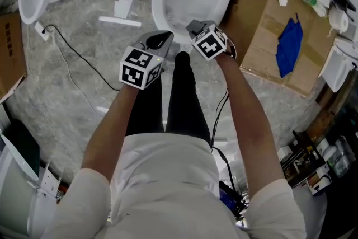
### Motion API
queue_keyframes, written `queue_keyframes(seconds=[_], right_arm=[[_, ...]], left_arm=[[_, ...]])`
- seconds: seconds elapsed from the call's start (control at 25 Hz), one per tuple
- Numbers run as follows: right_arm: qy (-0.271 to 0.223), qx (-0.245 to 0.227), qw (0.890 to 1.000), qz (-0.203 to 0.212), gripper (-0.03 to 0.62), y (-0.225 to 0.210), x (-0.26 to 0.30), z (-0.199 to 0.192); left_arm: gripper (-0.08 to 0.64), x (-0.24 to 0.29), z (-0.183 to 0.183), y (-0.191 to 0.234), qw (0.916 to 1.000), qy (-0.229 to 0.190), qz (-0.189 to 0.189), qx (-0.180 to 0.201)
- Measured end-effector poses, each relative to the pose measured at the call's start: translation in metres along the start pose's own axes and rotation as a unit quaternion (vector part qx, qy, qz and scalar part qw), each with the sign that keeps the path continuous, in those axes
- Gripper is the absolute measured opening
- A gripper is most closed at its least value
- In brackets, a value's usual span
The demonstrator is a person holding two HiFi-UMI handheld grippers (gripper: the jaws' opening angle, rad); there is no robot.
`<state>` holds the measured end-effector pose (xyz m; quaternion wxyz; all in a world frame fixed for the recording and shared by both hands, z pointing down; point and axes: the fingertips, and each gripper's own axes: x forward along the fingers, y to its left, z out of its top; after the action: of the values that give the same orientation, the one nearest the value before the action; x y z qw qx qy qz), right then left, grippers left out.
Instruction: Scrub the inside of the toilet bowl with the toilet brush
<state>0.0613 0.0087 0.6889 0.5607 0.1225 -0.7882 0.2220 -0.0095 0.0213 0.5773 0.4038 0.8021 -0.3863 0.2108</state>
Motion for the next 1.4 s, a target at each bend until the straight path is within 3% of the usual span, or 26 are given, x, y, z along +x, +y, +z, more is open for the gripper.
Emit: queue_keyframes(seconds=[0.28,0.72,1.04,1.4], right_arm=[[0.018,-0.011,1.0,0.005,0.146,0.001,-0.006,-0.017],[0.087,-0.078,0.993,0.016,0.146,-0.018,-0.026,-0.038],[0.121,-0.085,0.989,0.012,0.146,-0.042,-0.035,-0.046],[0.155,-0.087,0.984,-0.019,0.146,-0.078,-0.044,-0.05]], left_arm=[[-0.006,-0.002,-0.003,0.0,1.0,0.003,-0.001,0.003],[-0.006,0.001,0.006,-0.001,1.0,-0.001,-0.006,0.005],[-0.006,0.001,0.007,0.003,1.0,-0.004,-0.002,-0.002],[-0.006,0.004,0.009,0.004,0.9999,-0.007,-0.001,-0.01]])
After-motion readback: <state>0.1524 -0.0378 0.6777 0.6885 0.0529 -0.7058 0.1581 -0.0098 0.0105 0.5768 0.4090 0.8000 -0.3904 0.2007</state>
